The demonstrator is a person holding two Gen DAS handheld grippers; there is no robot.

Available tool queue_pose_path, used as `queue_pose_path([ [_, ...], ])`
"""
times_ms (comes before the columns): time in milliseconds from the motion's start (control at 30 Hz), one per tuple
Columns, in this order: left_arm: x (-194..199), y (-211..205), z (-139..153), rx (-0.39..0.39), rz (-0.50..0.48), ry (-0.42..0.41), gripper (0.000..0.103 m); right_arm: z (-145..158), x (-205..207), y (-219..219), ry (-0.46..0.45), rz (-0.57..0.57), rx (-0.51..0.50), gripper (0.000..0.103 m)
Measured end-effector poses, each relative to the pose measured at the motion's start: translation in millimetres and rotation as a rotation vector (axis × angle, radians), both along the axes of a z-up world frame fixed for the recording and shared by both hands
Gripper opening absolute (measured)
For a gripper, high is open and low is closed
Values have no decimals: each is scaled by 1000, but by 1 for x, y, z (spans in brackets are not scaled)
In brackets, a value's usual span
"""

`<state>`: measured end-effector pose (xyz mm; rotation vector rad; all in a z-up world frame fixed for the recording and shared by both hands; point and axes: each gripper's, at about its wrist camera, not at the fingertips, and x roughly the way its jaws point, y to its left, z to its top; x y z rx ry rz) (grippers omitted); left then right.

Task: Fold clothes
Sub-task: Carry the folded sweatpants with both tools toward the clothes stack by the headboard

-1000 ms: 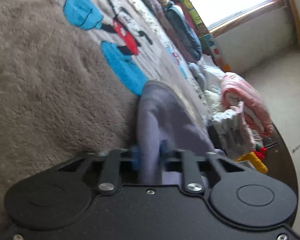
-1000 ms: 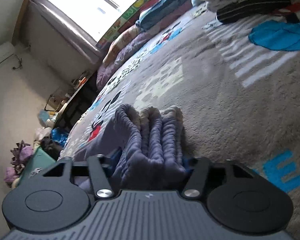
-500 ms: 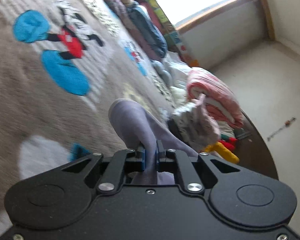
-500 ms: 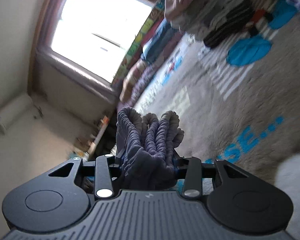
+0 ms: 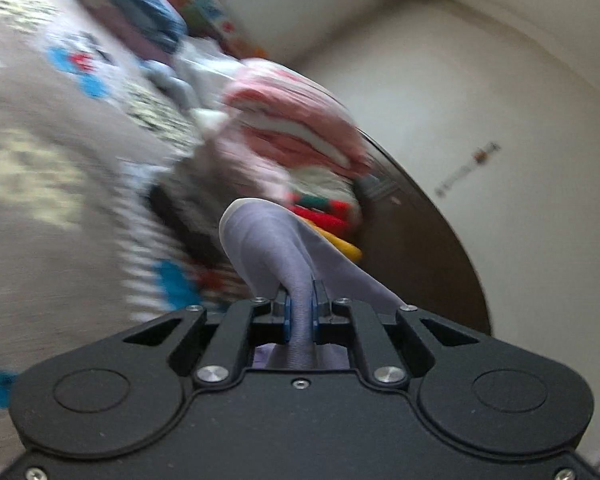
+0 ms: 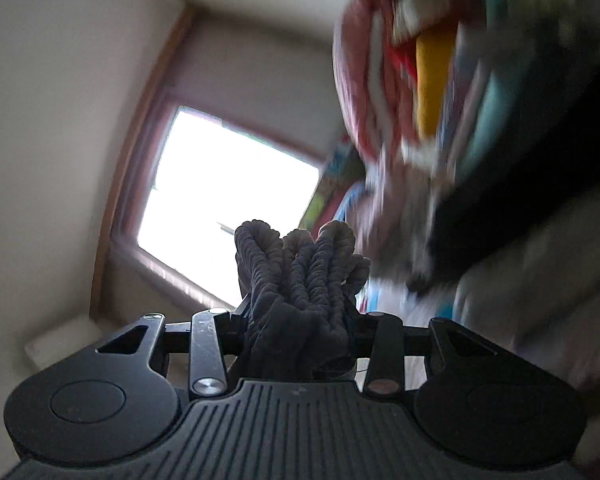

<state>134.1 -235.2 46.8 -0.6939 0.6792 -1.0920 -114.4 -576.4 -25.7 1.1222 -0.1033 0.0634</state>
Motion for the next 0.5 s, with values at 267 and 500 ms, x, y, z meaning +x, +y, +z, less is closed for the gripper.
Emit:
queue_pose_path([
  [267,18,-123,22,-40,-153,12,6,49,-42,-91,-45,-200,-74,42],
  [500,33,-208,2,-12,-222,50,6,-14,-45,-155,74,-289,43,42],
])
